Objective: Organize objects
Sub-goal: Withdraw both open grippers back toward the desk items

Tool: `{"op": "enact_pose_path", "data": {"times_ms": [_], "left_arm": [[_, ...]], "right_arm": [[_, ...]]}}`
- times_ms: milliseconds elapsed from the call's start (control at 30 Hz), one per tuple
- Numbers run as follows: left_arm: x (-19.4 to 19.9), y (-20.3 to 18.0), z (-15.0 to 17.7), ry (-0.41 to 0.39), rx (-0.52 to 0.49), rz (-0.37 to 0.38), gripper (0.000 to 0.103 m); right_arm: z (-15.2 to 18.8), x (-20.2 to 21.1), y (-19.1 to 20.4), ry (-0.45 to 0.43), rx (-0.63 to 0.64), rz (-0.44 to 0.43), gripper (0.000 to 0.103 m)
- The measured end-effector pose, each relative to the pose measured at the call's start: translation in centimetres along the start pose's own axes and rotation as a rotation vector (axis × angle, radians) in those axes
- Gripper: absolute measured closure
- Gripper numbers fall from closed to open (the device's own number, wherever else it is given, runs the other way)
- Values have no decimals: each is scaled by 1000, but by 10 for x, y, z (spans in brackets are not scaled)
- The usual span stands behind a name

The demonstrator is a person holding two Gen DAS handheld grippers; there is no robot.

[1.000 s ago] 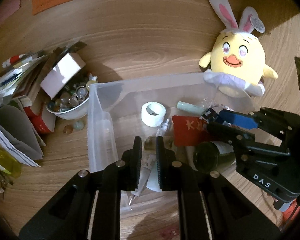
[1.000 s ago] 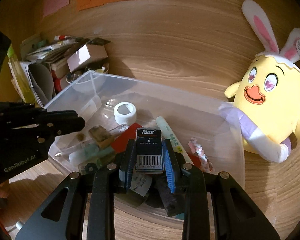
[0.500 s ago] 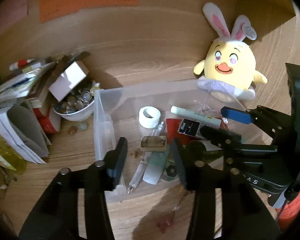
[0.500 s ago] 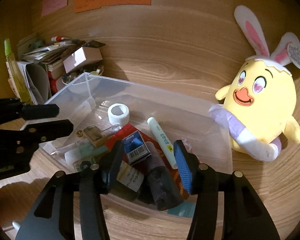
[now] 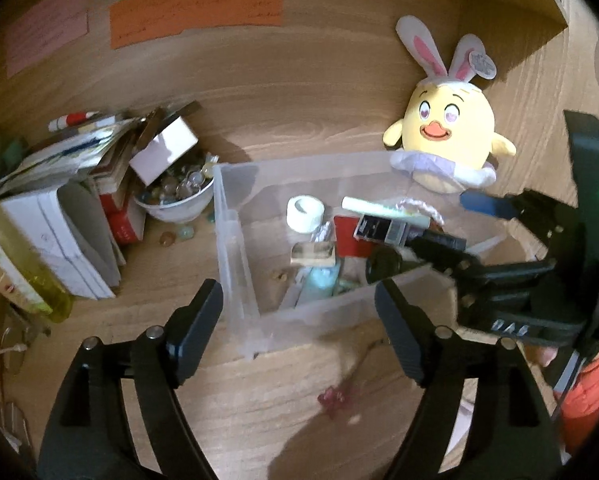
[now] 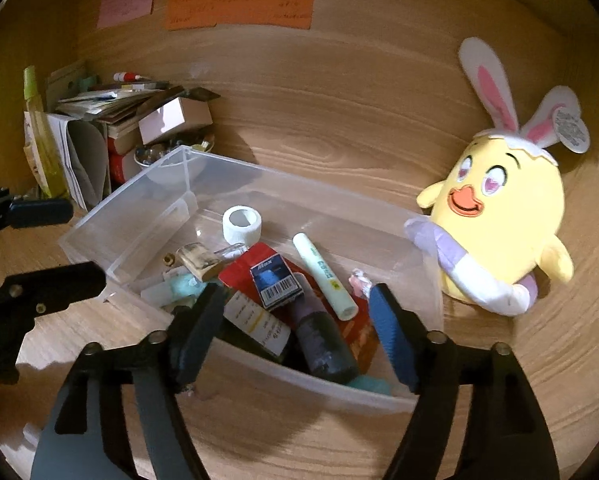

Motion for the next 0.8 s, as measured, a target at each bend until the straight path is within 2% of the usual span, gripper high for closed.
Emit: {"op": "enact_pose_path", "data": {"times_ms": [200, 400, 733, 800], "left_arm": [[2, 6, 21, 31, 5, -3, 24], [-2, 11, 41, 79, 10, 2, 24], [-28, -8, 78, 193, -33, 49, 24], [-32, -12, 81, 205, -41, 62, 33]], "right_arm": [[7, 18, -5, -11, -10, 4, 29], [26, 38, 0, -11, -23, -36, 28], [85, 45, 26, 79, -40, -139, 26], [95, 47, 32, 92, -41, -168, 26]]}}
Point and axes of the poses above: each gripper's, at about its wrist camera, not at the fingertips, and x roughly against the way its jaws point, y to its left, z to its underside, the point moved 8 cm from there along -x, roughly the way its jaws point, and after that the axes turned 4 degrees about y, right-handed, at the moved point
